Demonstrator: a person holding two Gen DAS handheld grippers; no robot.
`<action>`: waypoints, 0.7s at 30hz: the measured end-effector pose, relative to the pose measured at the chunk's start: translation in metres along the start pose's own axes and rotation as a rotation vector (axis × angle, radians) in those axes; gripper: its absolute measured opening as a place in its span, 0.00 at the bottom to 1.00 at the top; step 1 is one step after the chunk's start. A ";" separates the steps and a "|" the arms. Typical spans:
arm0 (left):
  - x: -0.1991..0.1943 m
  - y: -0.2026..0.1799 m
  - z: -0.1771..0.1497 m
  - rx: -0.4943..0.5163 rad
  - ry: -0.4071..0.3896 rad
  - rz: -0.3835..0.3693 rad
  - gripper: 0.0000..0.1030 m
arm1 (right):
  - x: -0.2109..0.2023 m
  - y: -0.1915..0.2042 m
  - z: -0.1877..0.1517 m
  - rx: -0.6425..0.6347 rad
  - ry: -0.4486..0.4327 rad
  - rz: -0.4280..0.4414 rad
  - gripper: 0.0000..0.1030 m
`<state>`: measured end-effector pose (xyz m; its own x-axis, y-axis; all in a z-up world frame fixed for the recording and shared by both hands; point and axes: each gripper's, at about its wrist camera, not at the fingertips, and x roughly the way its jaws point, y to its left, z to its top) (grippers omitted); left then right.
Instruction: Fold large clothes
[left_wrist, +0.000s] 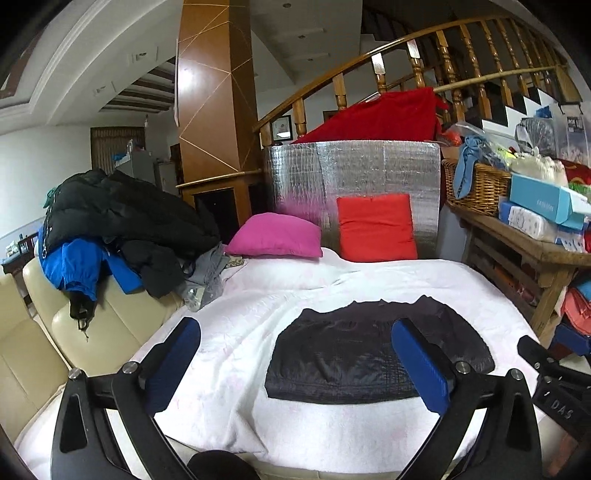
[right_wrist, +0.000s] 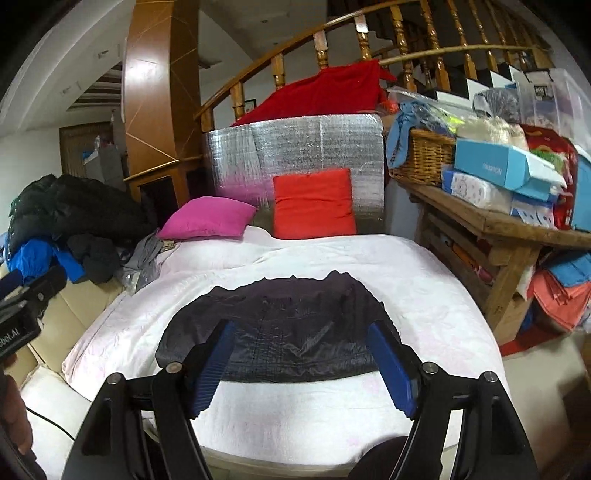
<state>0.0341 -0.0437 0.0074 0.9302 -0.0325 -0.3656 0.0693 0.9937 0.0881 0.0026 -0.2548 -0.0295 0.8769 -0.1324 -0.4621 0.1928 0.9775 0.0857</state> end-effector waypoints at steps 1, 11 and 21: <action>-0.002 0.002 0.001 -0.004 0.002 -0.006 1.00 | -0.003 0.002 0.000 -0.008 -0.006 0.001 0.76; -0.017 0.012 0.003 -0.012 -0.032 0.009 1.00 | -0.023 0.018 0.004 -0.034 -0.054 0.002 0.76; -0.015 0.013 0.000 -0.008 -0.022 0.011 1.00 | -0.022 0.022 0.004 -0.037 -0.051 0.013 0.76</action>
<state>0.0216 -0.0308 0.0141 0.9387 -0.0239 -0.3440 0.0563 0.9948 0.0845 -0.0109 -0.2307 -0.0135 0.9005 -0.1272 -0.4159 0.1658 0.9844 0.0580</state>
